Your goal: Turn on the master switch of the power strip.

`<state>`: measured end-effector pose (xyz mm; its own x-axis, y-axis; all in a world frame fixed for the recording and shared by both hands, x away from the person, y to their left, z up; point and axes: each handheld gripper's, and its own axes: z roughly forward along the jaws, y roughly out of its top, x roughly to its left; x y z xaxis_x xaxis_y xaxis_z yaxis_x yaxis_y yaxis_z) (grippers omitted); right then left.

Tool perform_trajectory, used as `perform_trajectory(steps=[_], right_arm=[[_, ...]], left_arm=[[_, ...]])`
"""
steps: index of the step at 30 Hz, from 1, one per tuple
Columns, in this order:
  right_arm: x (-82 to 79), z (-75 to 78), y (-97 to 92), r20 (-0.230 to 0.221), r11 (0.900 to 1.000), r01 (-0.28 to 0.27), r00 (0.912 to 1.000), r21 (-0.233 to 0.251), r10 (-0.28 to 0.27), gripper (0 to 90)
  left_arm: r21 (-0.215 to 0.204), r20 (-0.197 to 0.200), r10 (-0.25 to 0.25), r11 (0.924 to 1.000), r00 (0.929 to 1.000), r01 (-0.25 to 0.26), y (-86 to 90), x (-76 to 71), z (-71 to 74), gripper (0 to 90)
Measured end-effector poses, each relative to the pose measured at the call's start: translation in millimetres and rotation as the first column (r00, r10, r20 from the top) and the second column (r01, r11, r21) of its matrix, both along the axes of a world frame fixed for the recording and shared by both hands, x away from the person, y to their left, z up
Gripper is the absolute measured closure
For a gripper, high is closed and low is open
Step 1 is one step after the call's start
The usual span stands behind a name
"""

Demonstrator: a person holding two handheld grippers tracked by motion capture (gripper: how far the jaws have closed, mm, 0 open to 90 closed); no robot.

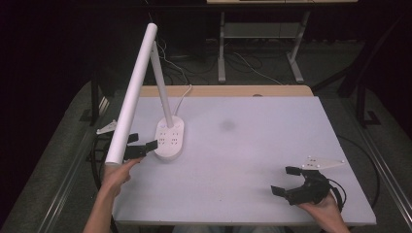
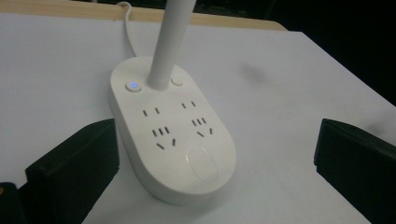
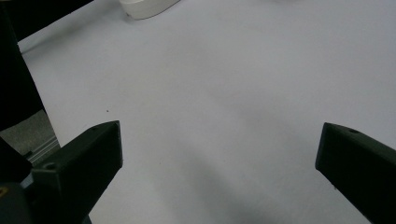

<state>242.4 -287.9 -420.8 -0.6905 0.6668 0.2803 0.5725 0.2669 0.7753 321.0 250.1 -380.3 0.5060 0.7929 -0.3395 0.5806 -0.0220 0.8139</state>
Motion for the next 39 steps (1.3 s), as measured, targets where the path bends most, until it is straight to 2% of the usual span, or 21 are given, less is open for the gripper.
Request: perform_trajectory(steps=[4, 10, 18, 28, 39], right_arm=[[-0.3, 0.3, -0.1, 0.001, 1.0000, 0.004, 1.0000, 0.002, -0.004, 0.1], [-0.5, 0.6, -0.6, 0.006, 1.0000, 0.007, 1.0000, 0.003, -0.007, 0.1], [-2.0, 2.1, -1.3, 0.008, 1.0000, 0.005, 1.0000, 0.005, -0.005, 0.1], [-2.9, 2.3, -2.7, 0.008, 0.9999, 0.009, 0.9999, 0.007, -0.009, 0.1], [-3.4, 2.7, -3.4, 0.005, 0.9999, 0.011, 0.9999, 0.009, -0.011, 0.1]], left_arm=[[-0.011, 0.002, -0.011, 0.9999, 0.9999, 0.011, -4.1, -8.0, -5.0, 0.0], [-0.017, 0.026, -0.035, 0.9992, 0.9991, 0.035, -14.8, -23.7, -11.5, 0.0], [-0.005, 0.018, -0.083, 0.9965, 0.9964, 0.083, -31.4, -38.6, -25.0, 0.0], [-0.001, 0.003, -0.164, 0.9865, 0.9865, 0.164, -46.2, -49.7, -39.1, 0.0], [0.043, -0.023, -0.247, 0.9679, 0.9688, 0.248, -64.9, -54.7, -45.7, 0.0]])
